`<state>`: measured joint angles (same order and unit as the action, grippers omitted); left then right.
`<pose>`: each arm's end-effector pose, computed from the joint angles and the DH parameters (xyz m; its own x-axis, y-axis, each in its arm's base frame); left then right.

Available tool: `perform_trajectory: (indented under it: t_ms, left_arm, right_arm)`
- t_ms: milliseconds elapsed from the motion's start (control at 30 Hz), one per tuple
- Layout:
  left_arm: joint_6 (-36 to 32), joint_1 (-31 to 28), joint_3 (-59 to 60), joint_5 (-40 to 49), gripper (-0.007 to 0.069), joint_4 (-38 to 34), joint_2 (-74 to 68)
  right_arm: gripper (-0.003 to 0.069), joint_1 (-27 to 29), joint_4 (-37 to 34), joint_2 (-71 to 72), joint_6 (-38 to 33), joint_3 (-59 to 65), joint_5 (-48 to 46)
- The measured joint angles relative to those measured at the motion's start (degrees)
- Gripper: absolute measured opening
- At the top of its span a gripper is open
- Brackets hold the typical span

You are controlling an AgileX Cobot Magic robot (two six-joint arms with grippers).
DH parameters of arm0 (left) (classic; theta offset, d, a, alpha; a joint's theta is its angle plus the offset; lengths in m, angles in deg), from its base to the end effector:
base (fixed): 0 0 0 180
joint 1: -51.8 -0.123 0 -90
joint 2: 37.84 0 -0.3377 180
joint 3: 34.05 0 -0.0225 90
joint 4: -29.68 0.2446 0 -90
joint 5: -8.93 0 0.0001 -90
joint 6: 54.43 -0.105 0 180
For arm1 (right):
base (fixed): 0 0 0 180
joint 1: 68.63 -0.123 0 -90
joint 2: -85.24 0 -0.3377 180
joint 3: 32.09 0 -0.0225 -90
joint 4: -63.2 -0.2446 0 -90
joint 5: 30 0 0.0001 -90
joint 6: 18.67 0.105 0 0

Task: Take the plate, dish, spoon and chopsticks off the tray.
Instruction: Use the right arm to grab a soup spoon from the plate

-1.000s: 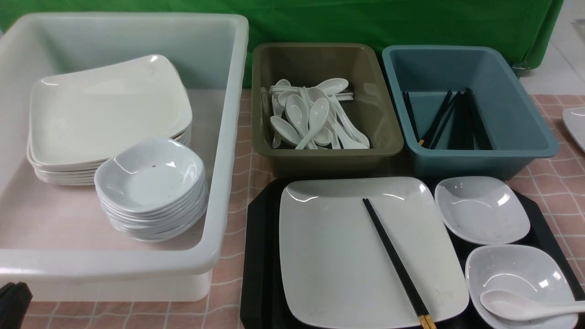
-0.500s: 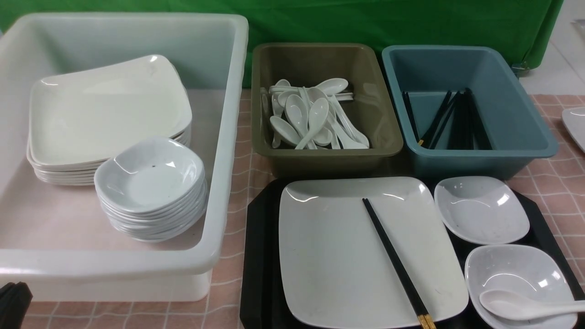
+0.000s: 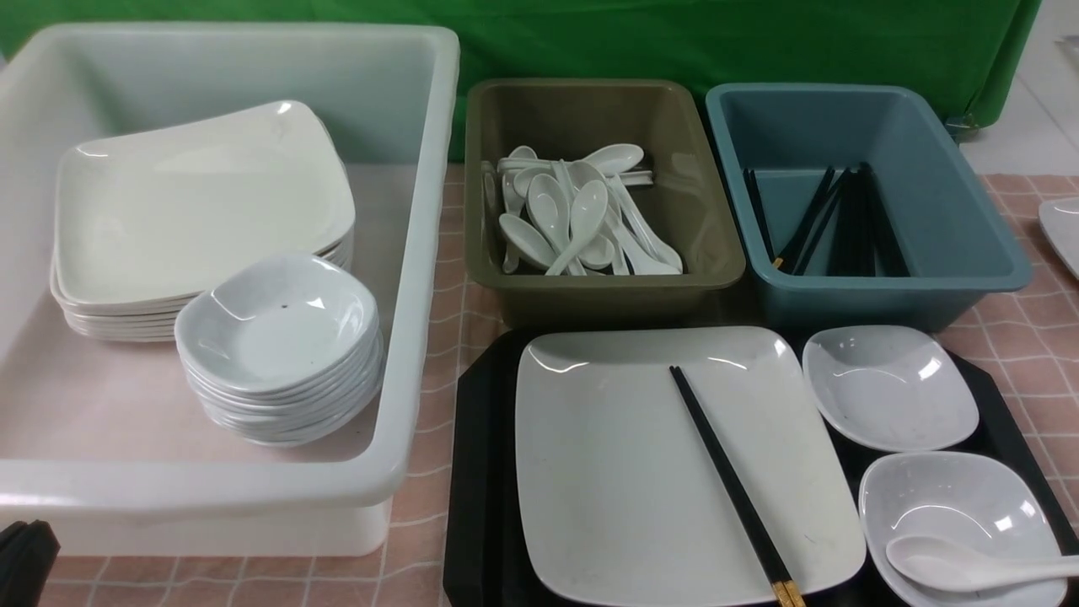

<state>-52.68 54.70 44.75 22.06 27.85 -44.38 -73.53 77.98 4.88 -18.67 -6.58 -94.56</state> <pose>0.0102 -0.0013 0.1882 -0.1503 -0.0541 -0.9872 0.0486 0.9969 -0.0620 0.2044 -0.0068 0.3102 -0.9692 -0.1931 -0.1526 -0.1521 0.9574 -0.2454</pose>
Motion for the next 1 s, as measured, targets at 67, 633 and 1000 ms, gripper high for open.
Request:
perform_trajectory:
  t_ms: [67, 633, 1000]
  left_arm:
    - [0.00, 0.00, 0.00, 0.00, 0.0021, 0.00, 0.00]
    - [0.00, 0.00, 0.00, 0.00, 0.0021, 0.00, 0.00]
    - [0.01, 0.00, 0.00, 0.00, 0.0021, 0.00, 0.00]
  right_arm:
    - [0.0226, 0.00, 1.42, -3.87, -1.32, -1.81, 0.00]
    - [0.0456, 0.00, 7.97, -16.49, -26.58, -2.18, 6.01]
    - [0.0418, 0.00, 8.15, -18.78, -35.61, 0.76, 11.86]
